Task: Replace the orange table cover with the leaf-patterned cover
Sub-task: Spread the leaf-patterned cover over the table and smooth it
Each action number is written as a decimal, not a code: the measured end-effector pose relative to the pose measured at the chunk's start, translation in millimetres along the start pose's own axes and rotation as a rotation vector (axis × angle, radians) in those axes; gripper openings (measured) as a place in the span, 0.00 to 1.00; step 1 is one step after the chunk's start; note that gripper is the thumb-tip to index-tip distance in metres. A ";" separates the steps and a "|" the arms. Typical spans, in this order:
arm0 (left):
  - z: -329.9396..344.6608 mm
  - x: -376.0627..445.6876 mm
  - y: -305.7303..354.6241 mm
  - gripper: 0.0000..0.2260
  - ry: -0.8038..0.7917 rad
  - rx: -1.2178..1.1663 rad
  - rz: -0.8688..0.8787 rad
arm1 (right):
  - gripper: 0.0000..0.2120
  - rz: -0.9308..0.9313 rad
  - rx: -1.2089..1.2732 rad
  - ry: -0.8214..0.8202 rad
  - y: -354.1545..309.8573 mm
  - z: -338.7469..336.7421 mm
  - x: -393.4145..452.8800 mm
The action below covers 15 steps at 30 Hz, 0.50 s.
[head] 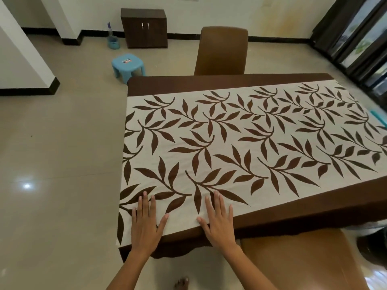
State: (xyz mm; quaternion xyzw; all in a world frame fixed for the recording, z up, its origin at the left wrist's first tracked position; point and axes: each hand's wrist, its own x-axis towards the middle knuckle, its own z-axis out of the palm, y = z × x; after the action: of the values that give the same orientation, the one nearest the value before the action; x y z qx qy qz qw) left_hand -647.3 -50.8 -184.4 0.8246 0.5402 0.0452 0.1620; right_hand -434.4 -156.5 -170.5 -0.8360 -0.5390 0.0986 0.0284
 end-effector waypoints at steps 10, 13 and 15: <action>-5.5 30.1 1.4 0.34 0.026 0.032 0.018 | 0.33 -0.017 0.009 0.034 1.4 1.6 28.8; -5.0 27.1 1.1 0.33 0.020 0.039 0.017 | 0.32 -0.015 0.039 0.053 0.9 4.0 19.8; -3.7 20.9 0.2 0.33 0.022 0.028 0.030 | 0.31 -0.016 0.043 0.068 0.8 5.6 9.1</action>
State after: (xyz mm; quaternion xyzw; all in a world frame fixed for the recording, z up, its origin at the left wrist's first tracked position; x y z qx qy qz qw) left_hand -639.4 -31.1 -182.9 0.8341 0.5303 0.0491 0.1439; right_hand -431.2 -148.9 -177.3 -0.8336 -0.5423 0.0814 0.0653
